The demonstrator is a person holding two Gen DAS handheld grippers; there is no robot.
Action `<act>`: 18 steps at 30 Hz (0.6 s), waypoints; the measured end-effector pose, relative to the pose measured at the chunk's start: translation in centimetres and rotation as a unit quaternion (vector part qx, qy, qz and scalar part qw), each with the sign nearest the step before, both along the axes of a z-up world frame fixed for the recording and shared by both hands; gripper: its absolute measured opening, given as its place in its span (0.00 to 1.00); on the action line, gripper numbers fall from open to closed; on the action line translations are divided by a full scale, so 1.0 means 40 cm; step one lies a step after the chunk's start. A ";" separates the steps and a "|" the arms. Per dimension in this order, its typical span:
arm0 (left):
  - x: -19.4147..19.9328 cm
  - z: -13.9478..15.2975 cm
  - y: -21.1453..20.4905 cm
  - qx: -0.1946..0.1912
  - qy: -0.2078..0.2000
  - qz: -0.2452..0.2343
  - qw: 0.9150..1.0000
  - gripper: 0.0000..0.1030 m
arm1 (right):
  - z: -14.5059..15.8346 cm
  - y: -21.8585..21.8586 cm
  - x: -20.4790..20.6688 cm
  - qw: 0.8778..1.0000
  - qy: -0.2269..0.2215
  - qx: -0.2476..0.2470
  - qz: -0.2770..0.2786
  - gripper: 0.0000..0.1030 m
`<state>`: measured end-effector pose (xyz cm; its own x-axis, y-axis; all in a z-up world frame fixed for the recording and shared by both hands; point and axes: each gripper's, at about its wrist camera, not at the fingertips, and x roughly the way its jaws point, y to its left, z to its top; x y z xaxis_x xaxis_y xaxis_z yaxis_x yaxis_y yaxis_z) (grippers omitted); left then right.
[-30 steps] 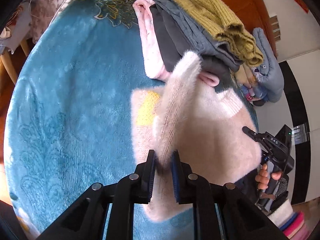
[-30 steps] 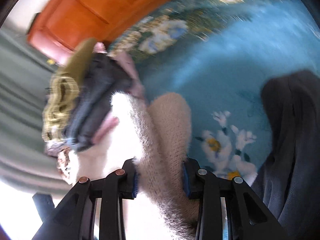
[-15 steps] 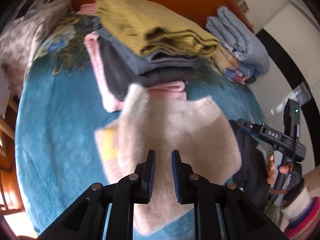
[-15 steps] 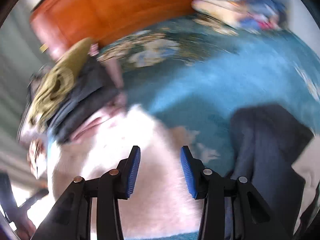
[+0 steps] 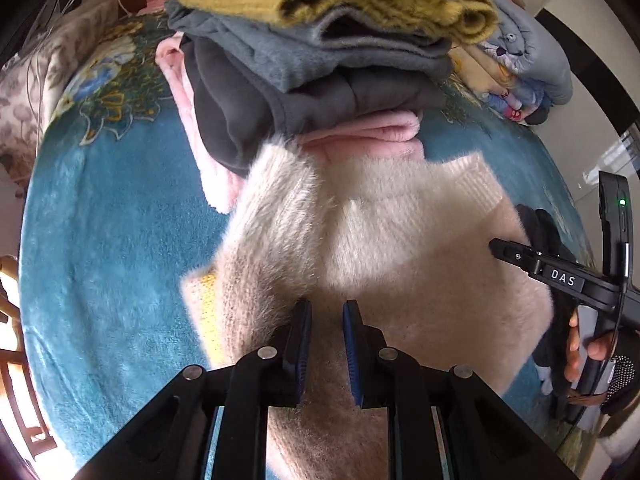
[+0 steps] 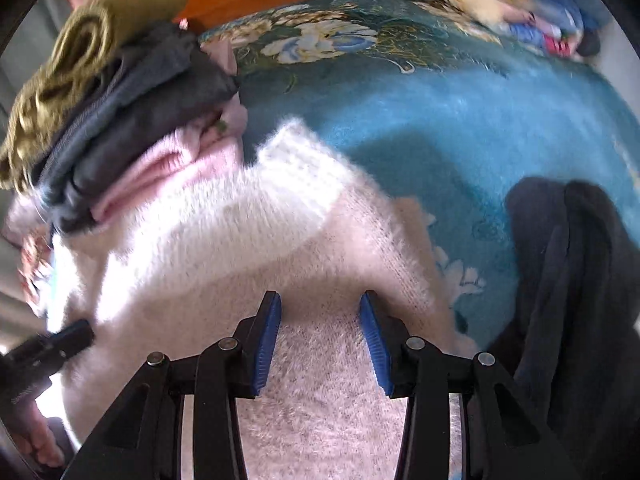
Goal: Fold clothes
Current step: 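Lift the folded sweater with both grippers and carry it toward the clothes stack, then lower the folded sweater onto the bed beside the stack and open both grippers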
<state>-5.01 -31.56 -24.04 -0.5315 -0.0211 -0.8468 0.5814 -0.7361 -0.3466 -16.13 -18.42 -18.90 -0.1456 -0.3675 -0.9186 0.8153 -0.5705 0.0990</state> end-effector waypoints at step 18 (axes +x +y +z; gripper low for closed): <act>0.257 0.002 0.063 -0.072 0.024 -0.027 0.997 0.50 | -0.075 0.284 0.269 0.999 0.042 0.000 -0.034 0.51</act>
